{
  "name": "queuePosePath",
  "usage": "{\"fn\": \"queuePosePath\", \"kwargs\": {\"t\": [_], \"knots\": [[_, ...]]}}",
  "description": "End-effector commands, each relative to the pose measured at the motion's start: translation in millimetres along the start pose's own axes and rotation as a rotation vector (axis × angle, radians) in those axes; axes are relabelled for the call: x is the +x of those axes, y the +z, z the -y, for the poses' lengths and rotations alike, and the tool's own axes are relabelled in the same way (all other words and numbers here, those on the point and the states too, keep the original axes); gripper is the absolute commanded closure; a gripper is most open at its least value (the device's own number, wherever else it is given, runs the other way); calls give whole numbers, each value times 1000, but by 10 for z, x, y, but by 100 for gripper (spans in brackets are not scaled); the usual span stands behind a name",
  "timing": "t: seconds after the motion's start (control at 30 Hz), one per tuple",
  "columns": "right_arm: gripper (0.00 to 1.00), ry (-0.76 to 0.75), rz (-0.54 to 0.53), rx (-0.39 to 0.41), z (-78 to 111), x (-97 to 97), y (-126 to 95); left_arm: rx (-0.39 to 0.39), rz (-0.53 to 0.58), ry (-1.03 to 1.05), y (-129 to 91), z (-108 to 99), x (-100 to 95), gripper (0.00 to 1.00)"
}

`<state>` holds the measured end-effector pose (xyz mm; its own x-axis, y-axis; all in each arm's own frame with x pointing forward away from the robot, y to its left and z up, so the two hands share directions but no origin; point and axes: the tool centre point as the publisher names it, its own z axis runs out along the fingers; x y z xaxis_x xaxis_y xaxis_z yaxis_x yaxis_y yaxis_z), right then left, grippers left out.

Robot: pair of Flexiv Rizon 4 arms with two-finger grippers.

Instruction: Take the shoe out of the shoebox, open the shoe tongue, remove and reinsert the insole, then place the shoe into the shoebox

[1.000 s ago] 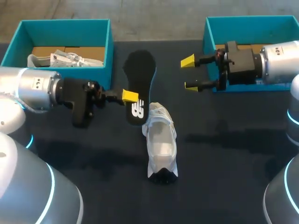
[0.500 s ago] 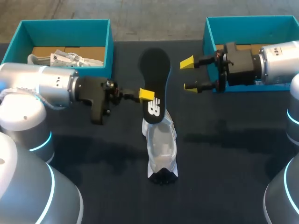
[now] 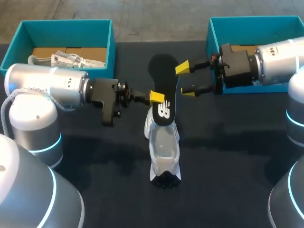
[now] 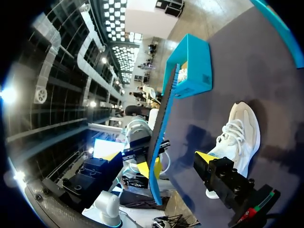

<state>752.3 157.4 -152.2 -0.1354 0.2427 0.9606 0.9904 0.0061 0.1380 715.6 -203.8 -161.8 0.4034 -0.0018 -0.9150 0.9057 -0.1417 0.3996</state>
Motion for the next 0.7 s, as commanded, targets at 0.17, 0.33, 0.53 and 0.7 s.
{"fn": "queuePosePath", "kwargs": {"t": [0.17, 0.33, 0.53, 0.7], "knots": [[34, -11, -16, -10, -22, -22, 122, -39, 2, 8, 45, 12, 42, 100], [53, -2, -31, -24, -26, -35, 145, -67, -6, 21, 32, -52, 55, 100], [53, 2, -36, -22, -53, -31, 175, -74, -16, 42, 63, -94, 55, 100], [54, 1, -36, -17, -72, -23, 202, -71, -24, 53, 98, -104, 64, 100]]}}
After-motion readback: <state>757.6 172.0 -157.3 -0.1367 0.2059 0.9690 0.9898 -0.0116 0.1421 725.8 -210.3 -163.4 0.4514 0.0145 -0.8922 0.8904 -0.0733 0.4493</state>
